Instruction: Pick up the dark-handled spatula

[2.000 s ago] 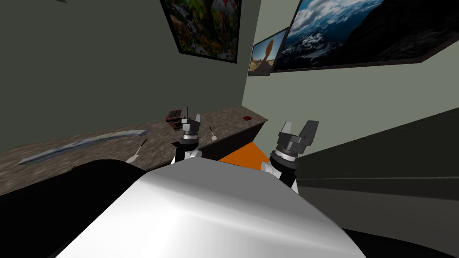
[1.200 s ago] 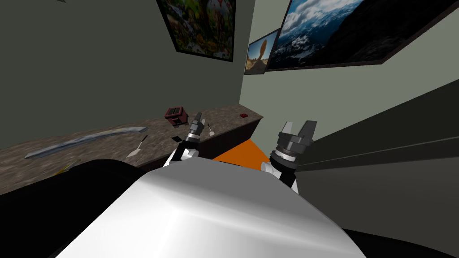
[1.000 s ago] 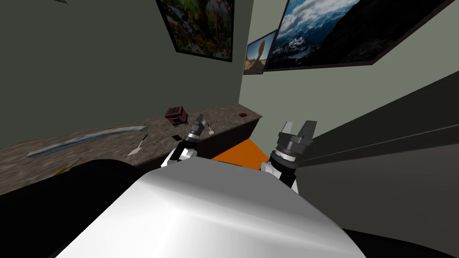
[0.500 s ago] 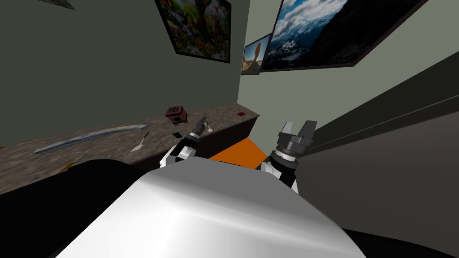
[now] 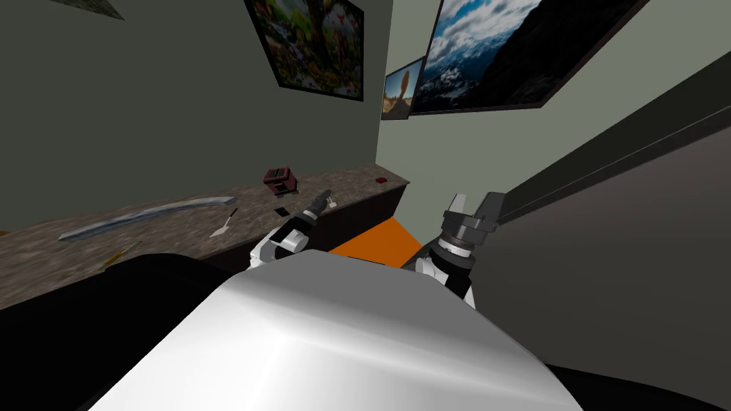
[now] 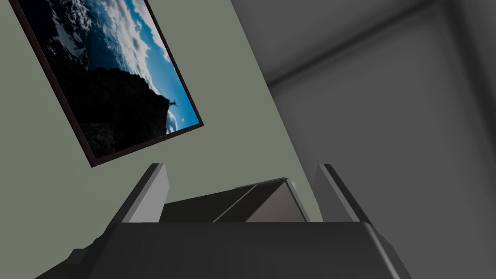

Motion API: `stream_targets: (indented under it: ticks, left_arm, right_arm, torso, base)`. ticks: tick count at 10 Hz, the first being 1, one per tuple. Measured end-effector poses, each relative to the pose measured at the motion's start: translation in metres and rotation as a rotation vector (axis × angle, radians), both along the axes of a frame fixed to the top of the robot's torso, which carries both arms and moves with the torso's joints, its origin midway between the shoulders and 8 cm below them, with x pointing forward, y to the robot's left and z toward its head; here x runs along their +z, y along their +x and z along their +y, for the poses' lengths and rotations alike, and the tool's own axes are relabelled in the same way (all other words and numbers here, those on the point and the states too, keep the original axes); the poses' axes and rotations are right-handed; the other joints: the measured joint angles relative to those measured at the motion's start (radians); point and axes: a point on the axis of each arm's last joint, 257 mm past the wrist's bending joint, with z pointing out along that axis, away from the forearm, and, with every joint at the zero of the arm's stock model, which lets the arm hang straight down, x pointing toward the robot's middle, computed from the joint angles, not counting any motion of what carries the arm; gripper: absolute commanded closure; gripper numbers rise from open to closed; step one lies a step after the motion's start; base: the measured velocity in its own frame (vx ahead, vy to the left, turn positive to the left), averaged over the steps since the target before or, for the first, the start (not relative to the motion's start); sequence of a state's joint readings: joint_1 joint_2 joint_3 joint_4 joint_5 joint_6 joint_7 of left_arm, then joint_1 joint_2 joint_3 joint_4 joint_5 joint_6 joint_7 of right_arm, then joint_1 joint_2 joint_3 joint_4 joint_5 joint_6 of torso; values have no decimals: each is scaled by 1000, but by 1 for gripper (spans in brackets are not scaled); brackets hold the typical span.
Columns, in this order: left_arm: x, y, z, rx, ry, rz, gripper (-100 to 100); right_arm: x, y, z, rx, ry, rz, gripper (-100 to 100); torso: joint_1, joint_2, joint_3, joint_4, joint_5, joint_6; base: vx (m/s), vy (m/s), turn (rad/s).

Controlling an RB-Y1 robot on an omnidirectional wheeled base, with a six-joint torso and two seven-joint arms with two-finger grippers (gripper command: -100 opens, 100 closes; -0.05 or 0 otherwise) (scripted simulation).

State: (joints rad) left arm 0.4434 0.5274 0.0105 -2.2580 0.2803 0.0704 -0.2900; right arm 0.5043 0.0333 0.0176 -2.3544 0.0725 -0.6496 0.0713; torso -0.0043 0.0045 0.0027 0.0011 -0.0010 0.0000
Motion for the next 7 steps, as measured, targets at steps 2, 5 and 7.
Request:
stream_targets:
  ticks: [2,5,7]
  left_arm:
    - [-19,7,10,4,50,71,-100]
    - [-41,12,24,9,117,163,-100]
    - [-57,18,32,17,155,221,-100]
  right_arm:
    - [0,0,0,0,0,0,0]
    - [0,0,0,0,0,0,0]
    - [0,0,0,0,0,0,0]
  torso:
    - [0,0,0,0,0,0]
    - [2,-2,-1,0,0,0]
    - [2,-3,-2,-1,0,0]
  base:
    - [-60,-64,-20]
    - [-30,-41,-20]
    - [-15,-46,-26]
